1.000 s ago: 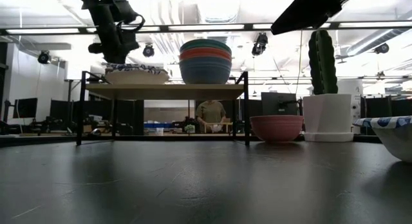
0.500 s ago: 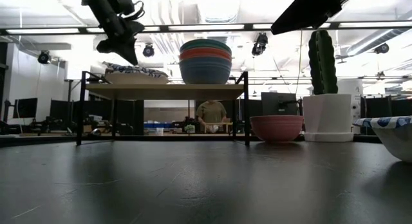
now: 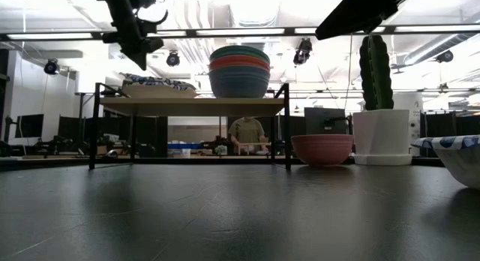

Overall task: Place and stack bowls onto a shelf
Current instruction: Stack the white patterned bowl on top of the white patterned bowl on the shelf, then stack the pink bowl on top of the green bowl on the shelf

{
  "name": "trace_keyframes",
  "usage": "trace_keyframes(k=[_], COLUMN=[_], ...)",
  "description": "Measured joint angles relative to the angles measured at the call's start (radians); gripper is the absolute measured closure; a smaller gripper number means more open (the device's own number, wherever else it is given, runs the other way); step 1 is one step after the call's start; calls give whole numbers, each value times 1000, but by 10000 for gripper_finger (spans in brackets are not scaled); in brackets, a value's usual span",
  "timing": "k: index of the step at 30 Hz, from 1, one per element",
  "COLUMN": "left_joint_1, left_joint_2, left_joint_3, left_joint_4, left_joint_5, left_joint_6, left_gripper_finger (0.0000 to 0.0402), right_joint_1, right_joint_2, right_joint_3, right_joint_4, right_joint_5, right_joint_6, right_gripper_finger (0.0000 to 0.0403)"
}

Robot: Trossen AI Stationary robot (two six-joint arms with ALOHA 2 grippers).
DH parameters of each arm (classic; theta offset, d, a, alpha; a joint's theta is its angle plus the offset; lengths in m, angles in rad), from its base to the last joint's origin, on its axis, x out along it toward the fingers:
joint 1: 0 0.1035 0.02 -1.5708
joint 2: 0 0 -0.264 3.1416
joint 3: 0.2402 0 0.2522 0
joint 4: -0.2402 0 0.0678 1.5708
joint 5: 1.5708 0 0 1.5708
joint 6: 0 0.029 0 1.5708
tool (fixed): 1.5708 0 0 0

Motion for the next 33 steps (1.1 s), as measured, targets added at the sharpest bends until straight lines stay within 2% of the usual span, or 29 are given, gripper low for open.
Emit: trace_keyframes(k=[6,11,18,27,33], left_joint_1=[-1,-1,-3,-79,-171], left_joint_2=[26,36,26,8,-68], left_joint_3=[-64,-109,-109,-110,-110], left_joint_4=[-20,-34,-32,-47,-50], left_joint_5=[8,138,150,165,164], left_joint_6=[-20,-42,-54,-68,-110], left_gripper_finger=[400,400,400,400,400], right_joint_1=[0,0,0,0,0], right_joint_2=[0,0,0,0,0], right_joint_3=[0,0,0,0,0], right_joint_4=[0,0,0,1,2], right_joint_5=[0,0,0,5,6], right_joint_6=[0,0,0,1,11], right_gripper_finger=[319,319,319,319,319])
